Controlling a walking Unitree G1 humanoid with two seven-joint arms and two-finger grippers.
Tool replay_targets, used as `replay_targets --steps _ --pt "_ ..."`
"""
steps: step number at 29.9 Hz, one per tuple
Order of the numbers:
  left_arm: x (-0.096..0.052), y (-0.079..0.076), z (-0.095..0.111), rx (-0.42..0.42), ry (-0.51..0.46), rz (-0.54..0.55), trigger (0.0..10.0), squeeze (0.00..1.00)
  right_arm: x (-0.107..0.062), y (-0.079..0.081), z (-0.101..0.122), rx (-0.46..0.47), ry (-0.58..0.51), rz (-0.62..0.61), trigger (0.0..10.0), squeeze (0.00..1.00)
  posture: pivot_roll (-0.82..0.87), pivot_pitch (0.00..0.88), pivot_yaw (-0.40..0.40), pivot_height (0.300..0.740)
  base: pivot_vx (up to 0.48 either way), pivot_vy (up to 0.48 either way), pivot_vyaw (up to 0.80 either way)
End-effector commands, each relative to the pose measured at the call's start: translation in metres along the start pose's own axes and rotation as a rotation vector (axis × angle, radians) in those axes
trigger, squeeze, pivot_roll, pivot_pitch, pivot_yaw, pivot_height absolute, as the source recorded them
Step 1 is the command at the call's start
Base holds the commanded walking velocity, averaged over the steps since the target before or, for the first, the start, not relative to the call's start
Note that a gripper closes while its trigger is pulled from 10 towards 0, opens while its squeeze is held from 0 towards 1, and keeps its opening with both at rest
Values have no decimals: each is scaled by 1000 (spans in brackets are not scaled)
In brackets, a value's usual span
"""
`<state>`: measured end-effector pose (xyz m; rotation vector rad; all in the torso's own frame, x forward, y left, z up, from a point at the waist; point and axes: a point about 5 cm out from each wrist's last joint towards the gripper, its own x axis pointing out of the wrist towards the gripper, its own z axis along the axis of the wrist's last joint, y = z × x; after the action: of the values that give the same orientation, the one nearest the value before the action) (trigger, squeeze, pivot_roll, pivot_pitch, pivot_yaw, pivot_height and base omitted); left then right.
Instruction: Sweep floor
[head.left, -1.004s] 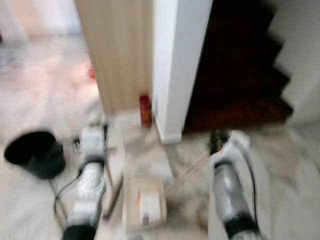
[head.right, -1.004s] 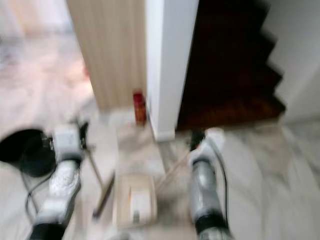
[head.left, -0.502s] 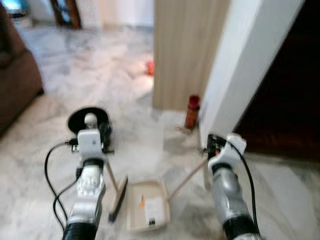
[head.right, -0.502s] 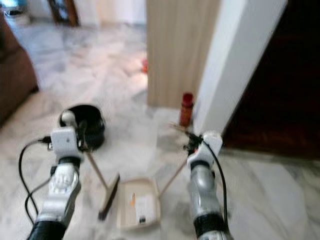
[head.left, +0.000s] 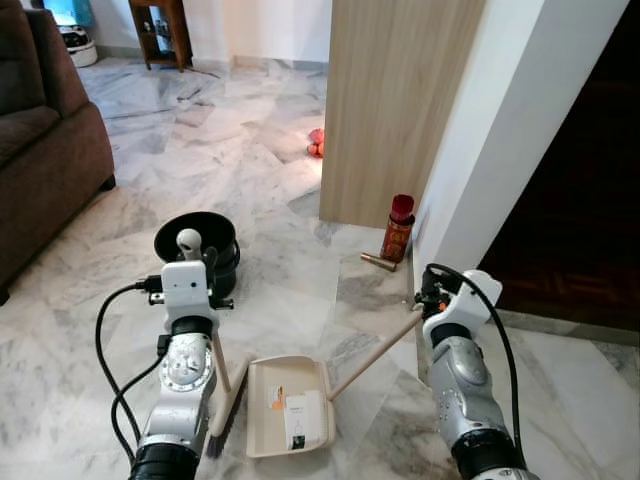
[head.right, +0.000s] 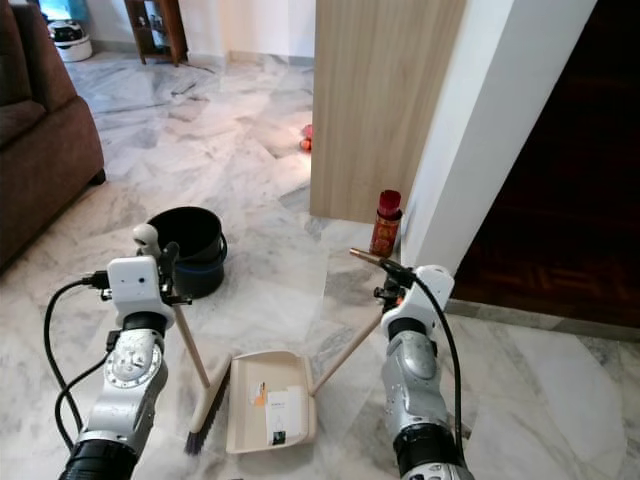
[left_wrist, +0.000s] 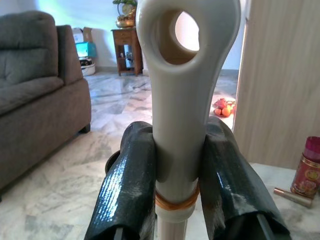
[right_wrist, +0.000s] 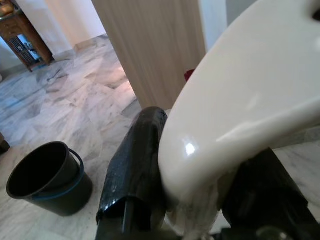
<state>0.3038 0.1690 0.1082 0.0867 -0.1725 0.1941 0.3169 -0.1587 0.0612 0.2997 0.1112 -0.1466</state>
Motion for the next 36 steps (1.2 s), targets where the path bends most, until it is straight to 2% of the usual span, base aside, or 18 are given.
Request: replay_targets --steps 1,10,13,29,33,36 --pt "3 1 9 4 -46 4 10000 0 3 7 8 14 -28 16 10000 0 100 0 -29 740 0 311 0" --pt "1 -2 8 -4 -43 -4 10000 0 5 4 6 15 -1 10 10000 0 103 0 -37 740 0 356 0" --pt "1 -2 8 -3 -44 -4 10000 0 5 4 7 15 0 15 10000 0 103 0 -38 740 0 365 -800" --pt "3 0 10 0 -48 5 10000 0 3 5 6 12 -2 22 10000 0 104 0 -35 740 0 358 0" --pt "3 0 10 1 -48 7 10000 0 3 6 8 -16 -22 28 10000 0 107 0 -35 740 0 359 0" --pt "3 0 10 3 -45 7 10000 0 4 8 10 -13 -26 34 10000 0 110 0 -35 740 0 351 506"
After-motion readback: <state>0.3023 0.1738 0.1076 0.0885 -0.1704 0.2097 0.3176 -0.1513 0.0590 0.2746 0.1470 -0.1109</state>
